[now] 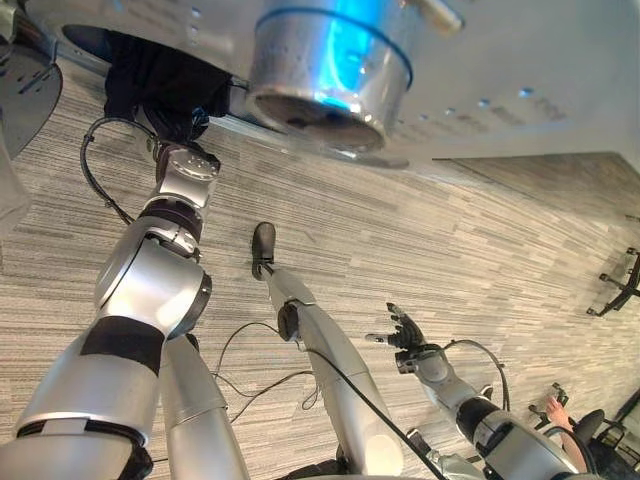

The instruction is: Grab the laundry basket,head to the washer,open it,put in the laundry and shut it.

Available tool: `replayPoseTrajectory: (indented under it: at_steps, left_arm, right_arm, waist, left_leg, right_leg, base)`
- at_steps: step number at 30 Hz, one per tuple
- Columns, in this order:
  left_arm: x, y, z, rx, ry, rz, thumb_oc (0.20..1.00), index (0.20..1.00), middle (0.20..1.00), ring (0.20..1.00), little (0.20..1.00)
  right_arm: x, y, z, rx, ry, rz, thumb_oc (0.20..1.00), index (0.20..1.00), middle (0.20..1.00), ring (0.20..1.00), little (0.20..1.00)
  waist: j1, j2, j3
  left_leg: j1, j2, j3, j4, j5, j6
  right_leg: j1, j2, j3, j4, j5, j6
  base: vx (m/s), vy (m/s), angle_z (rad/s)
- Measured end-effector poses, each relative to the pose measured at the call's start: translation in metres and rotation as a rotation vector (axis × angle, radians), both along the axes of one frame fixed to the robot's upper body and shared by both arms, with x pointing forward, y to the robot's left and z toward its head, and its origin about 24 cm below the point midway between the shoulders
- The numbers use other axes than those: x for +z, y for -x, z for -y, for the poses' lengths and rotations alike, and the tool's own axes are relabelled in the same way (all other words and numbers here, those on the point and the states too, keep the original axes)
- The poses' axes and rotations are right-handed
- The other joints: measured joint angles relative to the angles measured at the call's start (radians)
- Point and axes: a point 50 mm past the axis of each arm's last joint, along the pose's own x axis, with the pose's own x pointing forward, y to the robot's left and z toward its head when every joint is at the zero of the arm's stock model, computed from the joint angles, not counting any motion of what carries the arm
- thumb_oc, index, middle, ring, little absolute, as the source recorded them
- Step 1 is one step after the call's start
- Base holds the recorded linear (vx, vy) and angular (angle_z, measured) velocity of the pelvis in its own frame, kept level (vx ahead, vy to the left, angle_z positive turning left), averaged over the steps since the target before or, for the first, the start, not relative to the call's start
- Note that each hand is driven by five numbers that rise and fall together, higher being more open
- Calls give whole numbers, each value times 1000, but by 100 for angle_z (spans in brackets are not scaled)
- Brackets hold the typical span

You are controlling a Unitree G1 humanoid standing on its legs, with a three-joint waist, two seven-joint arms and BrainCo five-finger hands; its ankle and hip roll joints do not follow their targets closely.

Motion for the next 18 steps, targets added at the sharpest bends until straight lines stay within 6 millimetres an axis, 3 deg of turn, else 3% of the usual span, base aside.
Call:
replayPoseTrajectory:
  at_steps: [3, 7, 8, 11, 14, 15, 18]
  left_arm:
    - [-1, 0, 1, -6, 3, -3, 200, 200, 200, 200, 200]
    - [-22, 1, 0, -40, 61, -7, 200, 200, 200, 200, 200]
    - [-31, 0, 8, -86, 159, 10, 200, 200, 200, 200, 200]
    - [-30, -4, 34, -202, 303, 67, 200, 200, 200, 200, 200]
    - [-19, -5, 47, -277, 378, 134, 200, 200, 200, 200, 200]
    - [-6, -7, 59, -336, 468, 186, 200, 200, 200, 200, 200]
    - [25, -6, 75, -436, 518, 288, 200, 200, 200, 200, 200]
  right_arm:
    - [0, 0, 1, -5, -2, -1, 1000, 1000, 1000, 1000, 1000]
    - [0, 0, 0, -11, -16, -2, 1000, 1000, 1000, 1000, 1000]
    - [-2, 2, 1, -15, -25, -13, 1000, 1000, 1000, 1000, 1000]
    - [-4, 4, 2, -25, -39, -31, 1000, 1000, 1000, 1000, 1000]
    - [-4, 4, 1, -23, -52, -38, 1000, 1000, 1000, 1000, 1000]
    - [-5, 6, 4, -42, -58, -49, 1000, 1000, 1000, 1000, 1000]
    - [-4, 4, 6, -52, -61, -45, 1000, 1000, 1000, 1000, 1000]
  waist:
    - [8, 0, 0]
    - [17, 2, 1]
    - [32, 2, 1]
    - [68, 4, 2]
    - [81, 7, 1]
    - [96, 13, -1]
    - [114, 38, 2]
  left_leg:
    - [13, 2, 0, -17, 10, 0]
    - [86, 4, 18, -58, 25, 4]
    - [140, 2, 27, -102, 44, 17]
    - [218, 0, 40, -179, 77, 37]
    - [239, -5, 46, -200, 84, 45]
    - [248, -5, 49, -221, 97, 42]
    - [256, -9, 47, -227, 102, 43]
  right_leg:
    - [4, -1, 1, 4, 0, 0]
    - [52, -6, 9, 5, -7, 1]
    - [83, -14, 19, 5, -16, 2]
    - [126, -25, 26, 1, -29, 7]
    - [143, -34, 26, -4, -32, 10]
    - [144, -35, 31, -10, -29, 9]
    - [157, -39, 29, -23, -23, 9]
  base:
    - [0, 0, 0]
    - [0, 0, 0]
    - [0, 0, 0]
    - [11, 17, 5]
    - [21, 15, 3]
    - [42, 7, -1]
    - [32, 15, 2]
